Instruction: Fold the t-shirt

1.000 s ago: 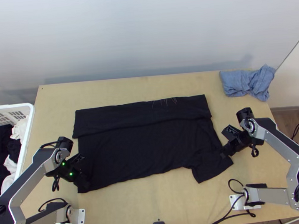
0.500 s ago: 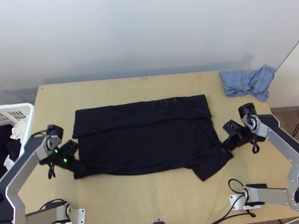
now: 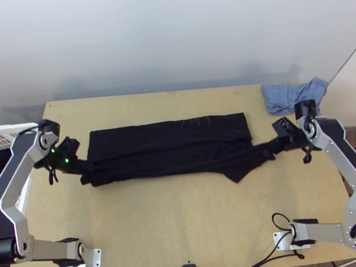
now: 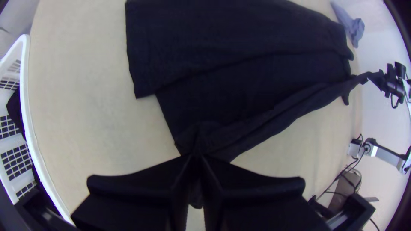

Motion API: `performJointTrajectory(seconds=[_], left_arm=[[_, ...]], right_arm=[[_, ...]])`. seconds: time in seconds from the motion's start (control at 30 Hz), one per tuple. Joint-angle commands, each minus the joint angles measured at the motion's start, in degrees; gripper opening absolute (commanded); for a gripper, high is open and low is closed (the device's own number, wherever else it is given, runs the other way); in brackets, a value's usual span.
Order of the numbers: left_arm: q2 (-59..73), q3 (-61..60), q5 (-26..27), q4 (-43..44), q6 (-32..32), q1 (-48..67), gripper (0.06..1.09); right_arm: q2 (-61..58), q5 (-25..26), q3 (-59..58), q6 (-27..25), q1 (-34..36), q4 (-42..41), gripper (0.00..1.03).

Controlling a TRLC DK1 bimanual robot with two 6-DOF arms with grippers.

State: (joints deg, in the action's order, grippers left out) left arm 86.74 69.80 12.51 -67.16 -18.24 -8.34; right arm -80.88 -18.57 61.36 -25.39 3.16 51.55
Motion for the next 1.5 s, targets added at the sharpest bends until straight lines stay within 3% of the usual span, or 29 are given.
performJointTrajectory(seconds=[0.0,0.27,0.83,1.2,1.23,1.27,1.37,1.4,1.43,1.47], left_arm=[[4.1,9.0,1.0,-1.4,5.9,-0.5,0.22],[10.1,16.6,2.0,-1.4,11.3,-1.6,0.23],[30.7,30.5,2.3,0.7,16.4,-2.8,0.23],[39.3,37.8,2.3,2.5,20.9,-3.0,0.24],[39.6,38.0,2.3,2.4,21.0,-2.8,0.26],[39.6,38.1,2.3,1.8,20.6,-2.6,0.39],[38.1,38.4,2.3,0.4,19.6,-2.0,1.06],[37.3,38.5,2.3,0.0,19.6,-2.1,1.05],[36.4,38.6,2.3,-0.1,19.7,-2.4,1.05],[35.5,38.4,2.8,-0.8,19.4,-2.6,1.05]], right_arm=[[-2.6,-1.3,7.0,3.5,0.1,-0.9,0.03],[-8.1,-1.3,12.5,7.7,0.1,-3.8,0.03],[-25.0,-0.6,19.9,17.3,-2.9,-15.8,0.03],[-35.4,2.5,25.0,18.4,-2.7,-20.3,0.03],[-36.0,2.6,25.4,18.4,-2.6,-20.3,0.03],[-36.6,2.6,26.0,18.5,-2.6,-20.3,0.03],[-36.3,2.4,27.1,18.6,-3.0,-19.6,0.03],[-35.3,2.4,26.8,18.7,-3.1,-19.6,0.08],[-34.1,2.4,26.2,19.1,-3.4,-19.9,0.23],[-32.6,2.4,25.6,19.9,-3.5,-19.8,0.46]])
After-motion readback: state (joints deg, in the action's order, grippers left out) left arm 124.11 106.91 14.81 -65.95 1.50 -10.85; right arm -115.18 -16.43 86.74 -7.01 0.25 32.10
